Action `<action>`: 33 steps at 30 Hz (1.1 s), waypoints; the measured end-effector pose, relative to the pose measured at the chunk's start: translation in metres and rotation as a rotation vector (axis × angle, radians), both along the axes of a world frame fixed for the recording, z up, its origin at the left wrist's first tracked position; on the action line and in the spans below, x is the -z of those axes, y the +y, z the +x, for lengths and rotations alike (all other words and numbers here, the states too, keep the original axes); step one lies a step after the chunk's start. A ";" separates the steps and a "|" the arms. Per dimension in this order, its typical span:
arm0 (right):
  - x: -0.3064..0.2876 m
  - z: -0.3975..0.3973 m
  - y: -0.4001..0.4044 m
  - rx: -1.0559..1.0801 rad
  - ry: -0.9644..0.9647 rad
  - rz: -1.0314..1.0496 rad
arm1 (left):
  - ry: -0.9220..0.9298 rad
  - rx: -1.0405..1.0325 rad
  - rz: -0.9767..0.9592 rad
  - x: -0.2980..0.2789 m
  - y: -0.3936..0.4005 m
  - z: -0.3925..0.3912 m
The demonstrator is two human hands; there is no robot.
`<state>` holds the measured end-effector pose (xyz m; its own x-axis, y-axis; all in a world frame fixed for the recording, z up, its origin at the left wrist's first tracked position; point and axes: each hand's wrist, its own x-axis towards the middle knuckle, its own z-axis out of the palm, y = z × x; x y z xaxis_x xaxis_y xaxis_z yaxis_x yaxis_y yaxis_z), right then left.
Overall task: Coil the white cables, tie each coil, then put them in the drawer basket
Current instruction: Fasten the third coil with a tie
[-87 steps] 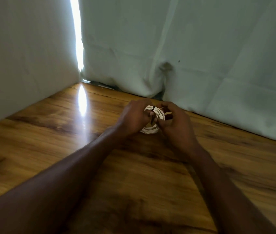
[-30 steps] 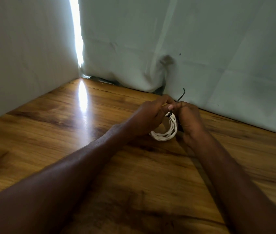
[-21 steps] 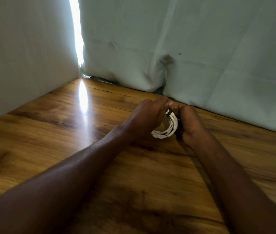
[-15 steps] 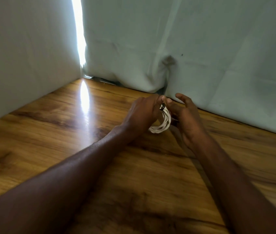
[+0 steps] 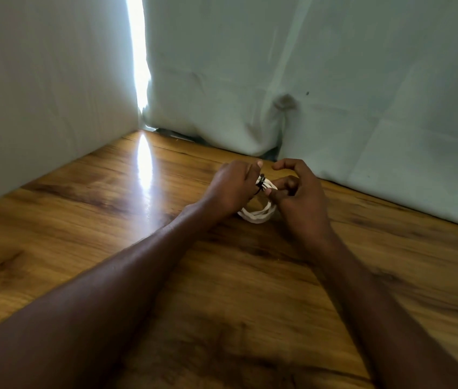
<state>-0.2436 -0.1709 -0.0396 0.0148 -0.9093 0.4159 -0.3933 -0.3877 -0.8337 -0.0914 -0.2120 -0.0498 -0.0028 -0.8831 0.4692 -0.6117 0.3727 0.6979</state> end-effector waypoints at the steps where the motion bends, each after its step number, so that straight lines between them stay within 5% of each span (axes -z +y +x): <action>1: 0.001 0.000 0.000 0.010 0.029 -0.028 | 0.016 0.011 0.026 -0.001 0.000 0.000; 6: 0.004 0.001 -0.001 0.043 0.065 -0.133 | 0.128 0.115 0.095 -0.002 0.003 0.003; 18: 0.011 -0.001 -0.005 0.029 0.154 -0.249 | 0.052 0.170 0.134 -0.011 0.006 0.009; 33: 0.018 -0.004 -0.018 0.035 0.186 -0.302 | 0.001 0.158 -0.033 -0.010 0.010 0.004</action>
